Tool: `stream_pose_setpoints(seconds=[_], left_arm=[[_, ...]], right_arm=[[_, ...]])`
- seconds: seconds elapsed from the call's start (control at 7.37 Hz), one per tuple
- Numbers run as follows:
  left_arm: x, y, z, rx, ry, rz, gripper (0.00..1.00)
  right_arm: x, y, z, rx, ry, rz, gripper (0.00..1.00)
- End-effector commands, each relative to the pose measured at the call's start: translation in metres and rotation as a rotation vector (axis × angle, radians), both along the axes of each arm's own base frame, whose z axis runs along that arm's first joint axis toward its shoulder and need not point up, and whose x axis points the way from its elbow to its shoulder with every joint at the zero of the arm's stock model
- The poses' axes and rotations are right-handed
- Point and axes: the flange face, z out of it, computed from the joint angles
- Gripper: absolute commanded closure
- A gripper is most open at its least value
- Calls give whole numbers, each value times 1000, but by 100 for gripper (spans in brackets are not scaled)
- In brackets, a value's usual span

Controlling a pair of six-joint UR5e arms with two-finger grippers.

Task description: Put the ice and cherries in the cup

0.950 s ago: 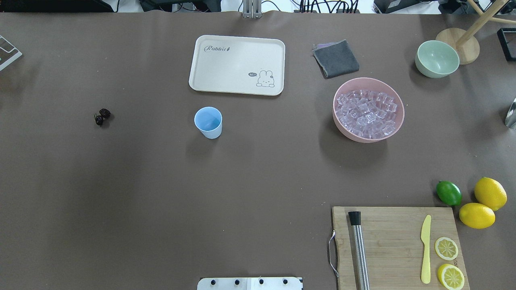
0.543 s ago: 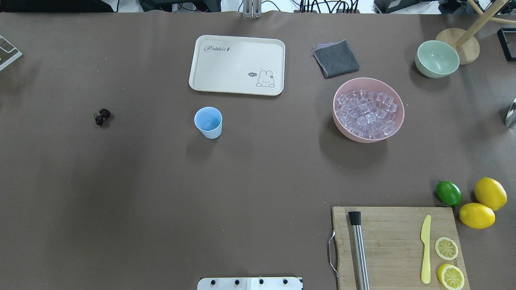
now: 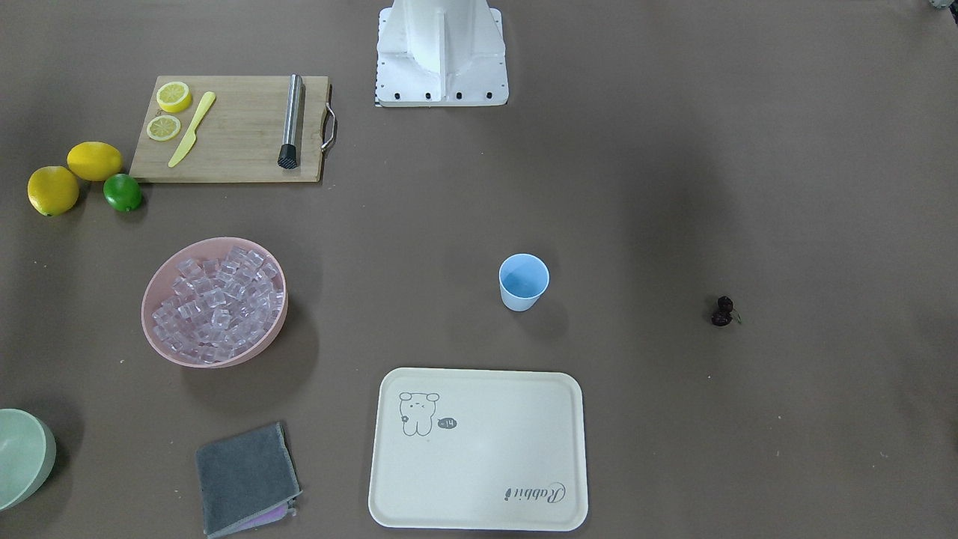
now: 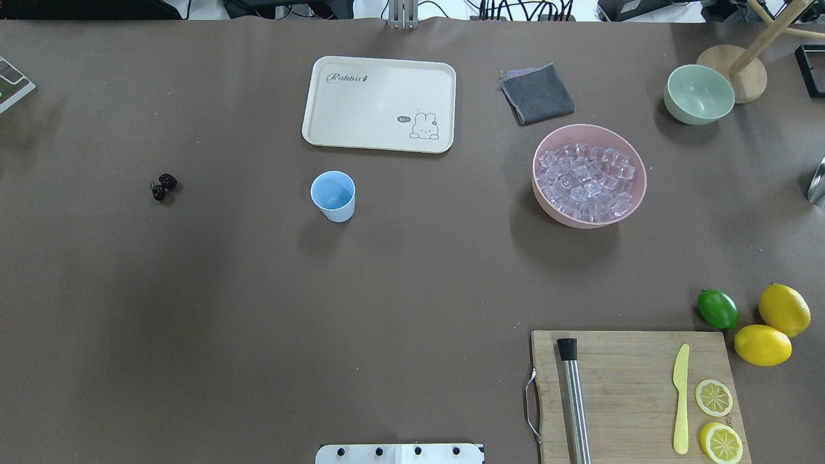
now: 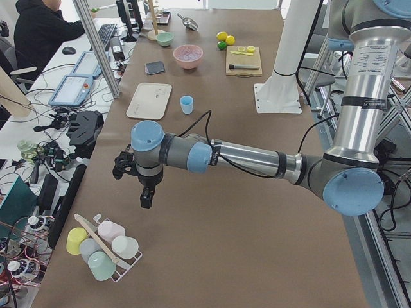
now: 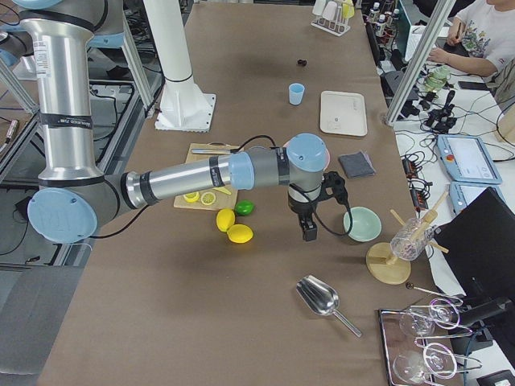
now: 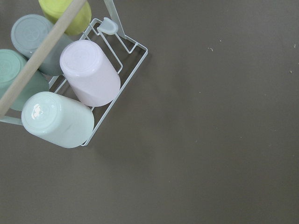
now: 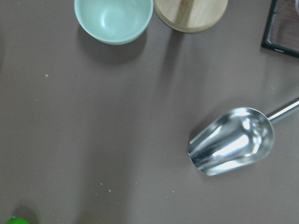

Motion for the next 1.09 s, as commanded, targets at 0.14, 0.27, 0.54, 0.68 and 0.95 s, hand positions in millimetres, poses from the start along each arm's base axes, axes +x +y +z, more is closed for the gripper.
stream_pose_setpoints(seconds=[0.14,0.27,0.54,0.68,0.95], left_arm=[[1,5,8,-8,-4,4,2],[1,5,10,-10,-4,5,2],[1,5,11,-12,-5,5,2],[0,5,14,-18,-7,4,2],[0,5,15,-18,-7,6,2]], right_arm=[[-166,-50,-115,101,-151,-47,1],[-225,-56,-146,19,-184,-19,1],[-294,-50,-194,16,-193,-7,1],[-312,-44,-193,13,-170,4,1],[-360,-24,-175,45,-82,10,1]])
